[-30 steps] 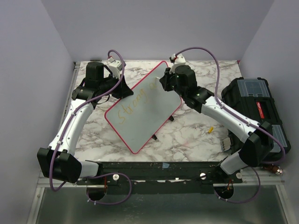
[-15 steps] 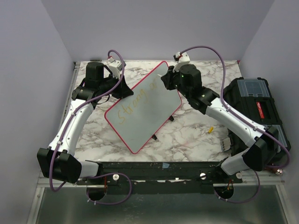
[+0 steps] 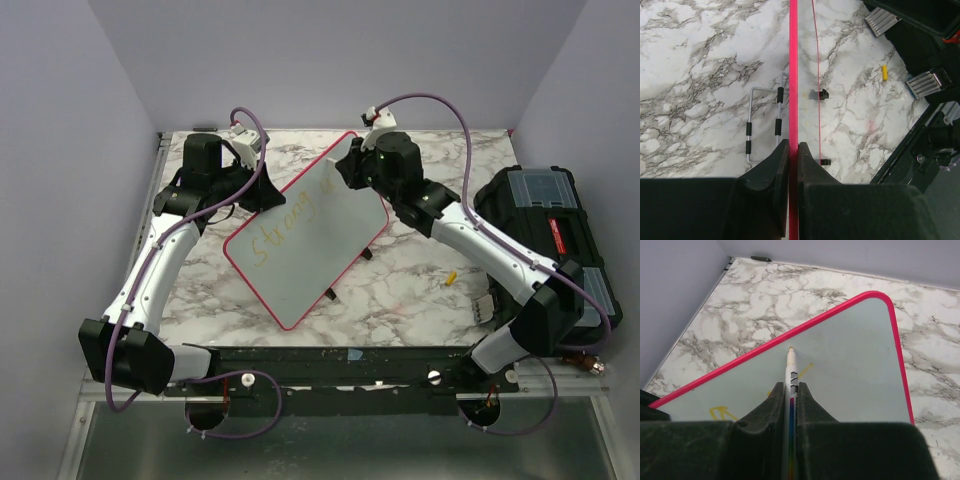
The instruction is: Write a sentence on the whiteboard
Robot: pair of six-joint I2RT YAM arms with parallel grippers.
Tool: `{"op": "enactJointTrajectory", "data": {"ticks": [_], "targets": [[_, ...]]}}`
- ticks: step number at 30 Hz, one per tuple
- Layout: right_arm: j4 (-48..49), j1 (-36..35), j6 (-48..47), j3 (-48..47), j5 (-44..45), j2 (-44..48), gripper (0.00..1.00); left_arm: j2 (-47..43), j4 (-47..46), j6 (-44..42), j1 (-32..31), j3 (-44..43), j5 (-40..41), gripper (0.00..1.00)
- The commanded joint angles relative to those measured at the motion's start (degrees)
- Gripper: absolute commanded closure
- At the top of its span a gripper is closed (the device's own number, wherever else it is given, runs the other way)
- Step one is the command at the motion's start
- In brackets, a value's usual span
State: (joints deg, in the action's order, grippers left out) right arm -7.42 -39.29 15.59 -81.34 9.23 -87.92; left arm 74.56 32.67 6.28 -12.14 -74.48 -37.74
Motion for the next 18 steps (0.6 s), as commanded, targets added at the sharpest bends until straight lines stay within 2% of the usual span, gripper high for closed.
{"op": "enactJointTrajectory", "data": {"ticks": [1, 18], "targets": [[-0.4, 0.2, 0.5, -1.1, -1.4, -1.5, 0.99, -1.6, -0.2, -2.8, -0.7, 0.6, -0.7, 1.00], [0.5, 0.2, 2.1, 5.1, -2.5, 0.1, 0.99, -1.8, -0.2, -2.8, -0.7, 0.7, -0.7, 1.00]]}}
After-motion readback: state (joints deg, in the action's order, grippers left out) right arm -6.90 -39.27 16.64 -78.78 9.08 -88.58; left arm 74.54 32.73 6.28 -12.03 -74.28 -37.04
